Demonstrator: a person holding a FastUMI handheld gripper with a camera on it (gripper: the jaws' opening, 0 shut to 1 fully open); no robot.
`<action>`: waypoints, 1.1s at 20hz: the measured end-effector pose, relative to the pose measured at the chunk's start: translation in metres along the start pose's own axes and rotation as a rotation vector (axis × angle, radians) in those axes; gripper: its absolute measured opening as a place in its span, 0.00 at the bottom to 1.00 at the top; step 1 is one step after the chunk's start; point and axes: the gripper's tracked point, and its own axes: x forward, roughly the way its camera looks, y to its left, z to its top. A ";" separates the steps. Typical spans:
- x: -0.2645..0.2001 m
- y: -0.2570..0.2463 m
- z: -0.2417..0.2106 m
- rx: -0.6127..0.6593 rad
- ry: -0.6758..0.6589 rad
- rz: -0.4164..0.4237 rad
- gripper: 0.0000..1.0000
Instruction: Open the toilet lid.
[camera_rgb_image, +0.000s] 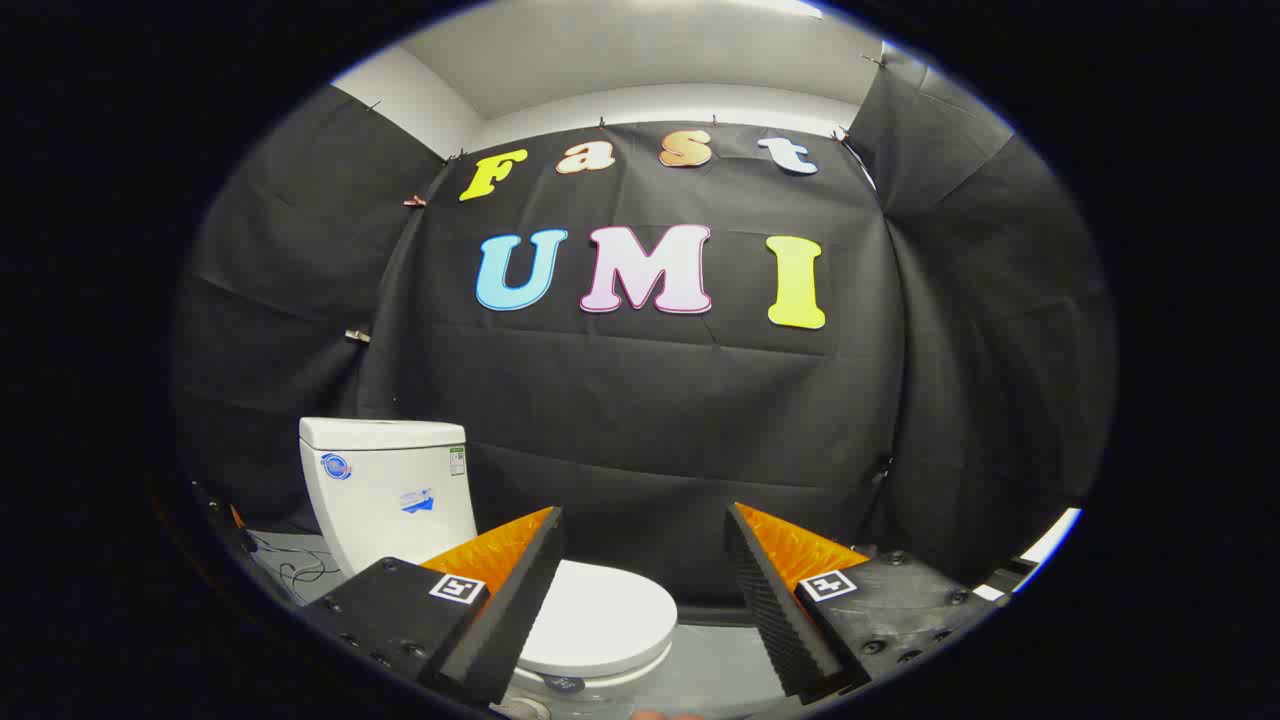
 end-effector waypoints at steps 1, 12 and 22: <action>-0.001 0.001 0.001 -0.001 -0.001 0.002 0.98; -0.001 0.012 -0.004 0.000 0.009 0.034 0.98; -0.002 0.014 -0.003 0.001 0.003 0.039 0.98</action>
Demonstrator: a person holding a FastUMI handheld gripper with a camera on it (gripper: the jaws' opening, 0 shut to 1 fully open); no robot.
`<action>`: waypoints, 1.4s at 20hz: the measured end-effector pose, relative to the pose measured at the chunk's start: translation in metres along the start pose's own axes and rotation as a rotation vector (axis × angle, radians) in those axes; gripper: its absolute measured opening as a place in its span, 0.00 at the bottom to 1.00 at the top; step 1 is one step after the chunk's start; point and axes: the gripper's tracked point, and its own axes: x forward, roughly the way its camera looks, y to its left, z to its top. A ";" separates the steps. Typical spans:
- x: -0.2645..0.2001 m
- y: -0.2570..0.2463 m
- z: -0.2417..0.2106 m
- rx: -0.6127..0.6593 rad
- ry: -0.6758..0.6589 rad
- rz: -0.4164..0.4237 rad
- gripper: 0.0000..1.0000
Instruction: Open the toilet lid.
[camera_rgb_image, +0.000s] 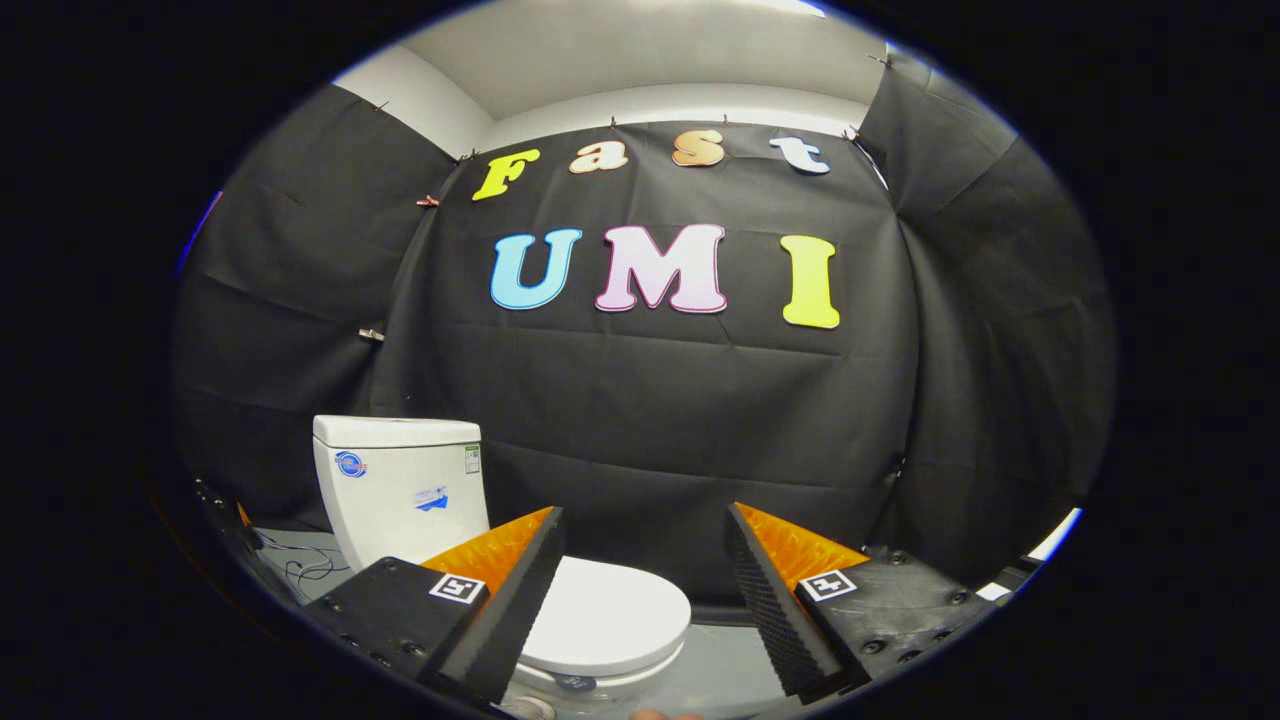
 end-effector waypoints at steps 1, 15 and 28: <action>-0.001 0.001 0.000 0.002 -0.001 0.002 0.98; 0.008 0.014 -0.033 0.016 0.076 0.031 0.98; -0.023 0.029 -0.267 0.843 0.830 -0.081 0.98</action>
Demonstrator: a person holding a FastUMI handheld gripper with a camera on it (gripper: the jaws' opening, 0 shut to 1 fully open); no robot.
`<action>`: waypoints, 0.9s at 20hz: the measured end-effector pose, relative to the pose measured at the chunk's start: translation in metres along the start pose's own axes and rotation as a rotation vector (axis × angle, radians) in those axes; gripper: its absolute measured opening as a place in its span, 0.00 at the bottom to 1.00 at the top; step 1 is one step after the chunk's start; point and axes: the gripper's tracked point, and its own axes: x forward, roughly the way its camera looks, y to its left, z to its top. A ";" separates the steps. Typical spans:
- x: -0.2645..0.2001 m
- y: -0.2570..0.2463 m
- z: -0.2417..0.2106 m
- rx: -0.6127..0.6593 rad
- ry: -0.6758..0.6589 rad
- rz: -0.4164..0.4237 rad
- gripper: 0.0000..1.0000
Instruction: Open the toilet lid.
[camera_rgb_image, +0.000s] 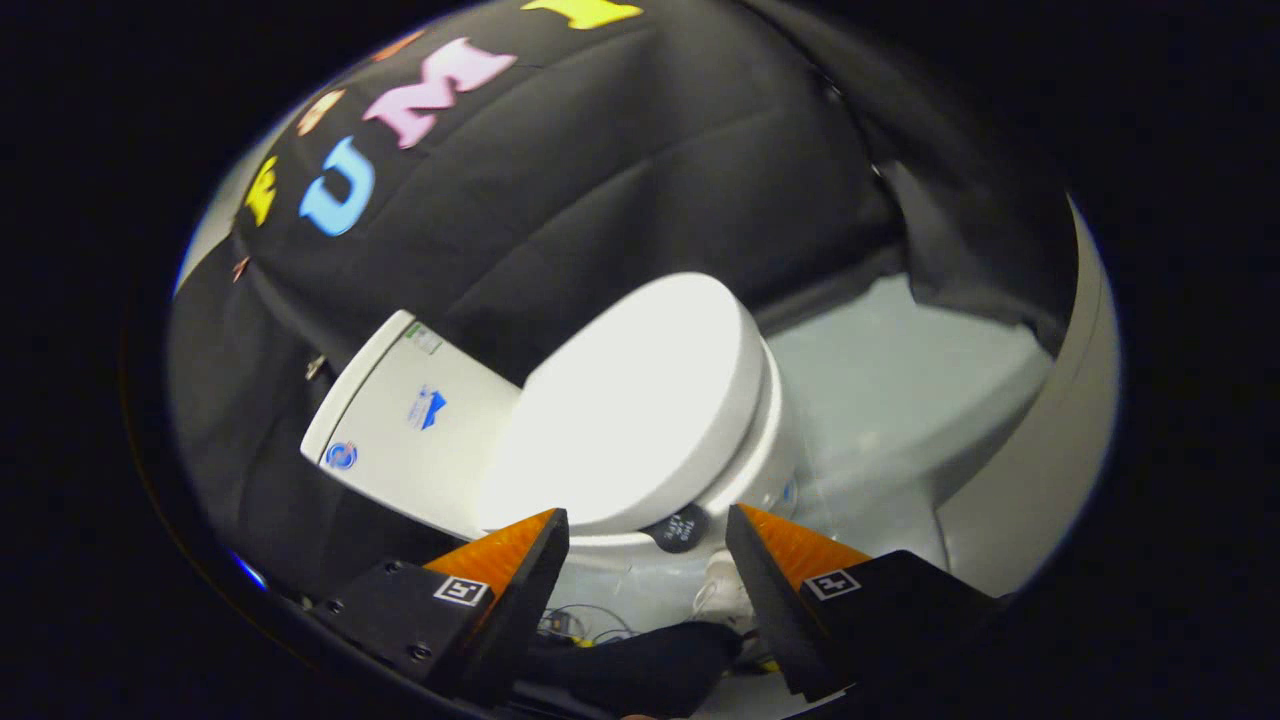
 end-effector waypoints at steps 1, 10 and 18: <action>0.009 -0.006 -0.005 0.055 0.025 0.001 0.98; 0.065 -0.006 -0.044 0.101 0.123 0.068 0.88; 0.069 -0.015 -0.032 0.136 0.082 0.090 0.29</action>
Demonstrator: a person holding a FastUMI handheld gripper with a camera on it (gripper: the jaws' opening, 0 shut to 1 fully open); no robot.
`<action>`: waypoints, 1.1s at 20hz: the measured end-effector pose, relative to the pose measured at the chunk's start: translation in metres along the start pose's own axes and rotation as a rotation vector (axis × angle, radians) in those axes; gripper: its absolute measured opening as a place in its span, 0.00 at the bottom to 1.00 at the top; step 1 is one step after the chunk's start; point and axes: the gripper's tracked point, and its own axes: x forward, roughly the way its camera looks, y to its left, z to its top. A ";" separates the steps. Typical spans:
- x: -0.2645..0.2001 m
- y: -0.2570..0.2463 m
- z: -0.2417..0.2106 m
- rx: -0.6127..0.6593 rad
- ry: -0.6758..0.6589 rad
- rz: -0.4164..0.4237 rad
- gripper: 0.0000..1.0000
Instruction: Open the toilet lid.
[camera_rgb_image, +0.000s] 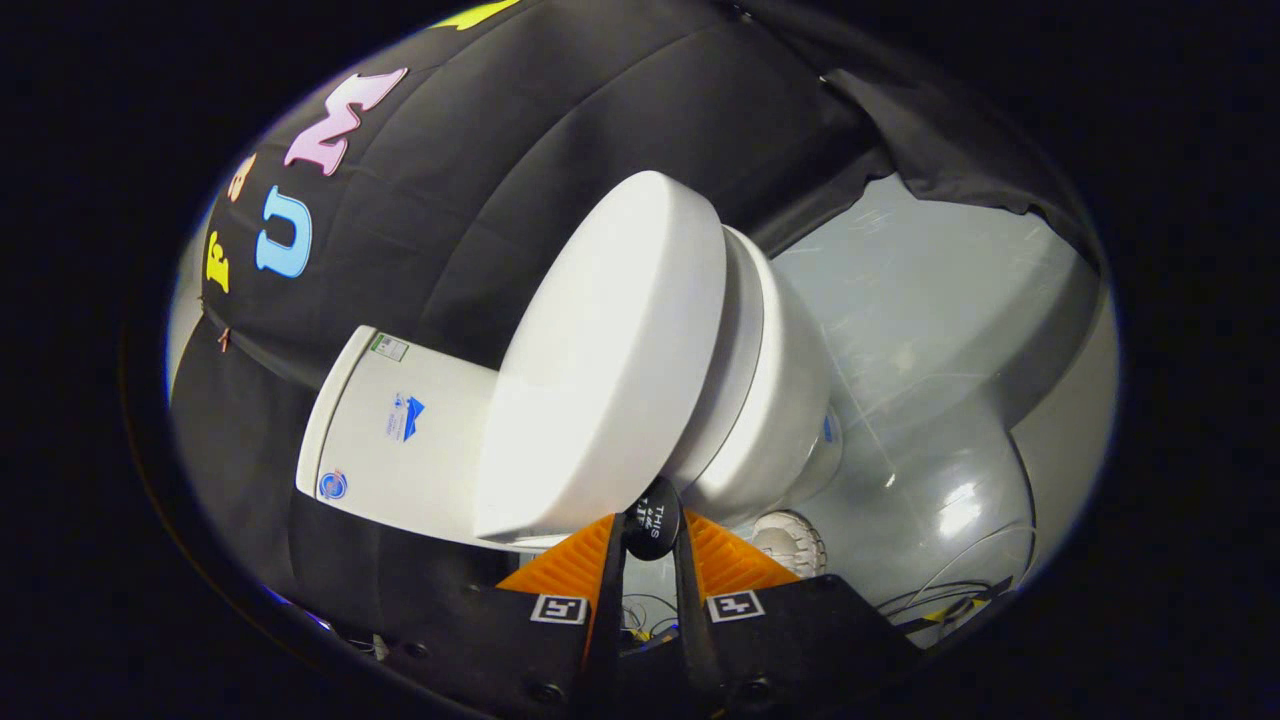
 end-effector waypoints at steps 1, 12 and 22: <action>0.001 0.000 -0.001 -0.021 0.005 0.004 0.29; -0.024 0.038 0.018 -0.297 -0.067 -0.014 0.11; -0.065 0.210 0.038 -0.665 -0.231 0.091 0.10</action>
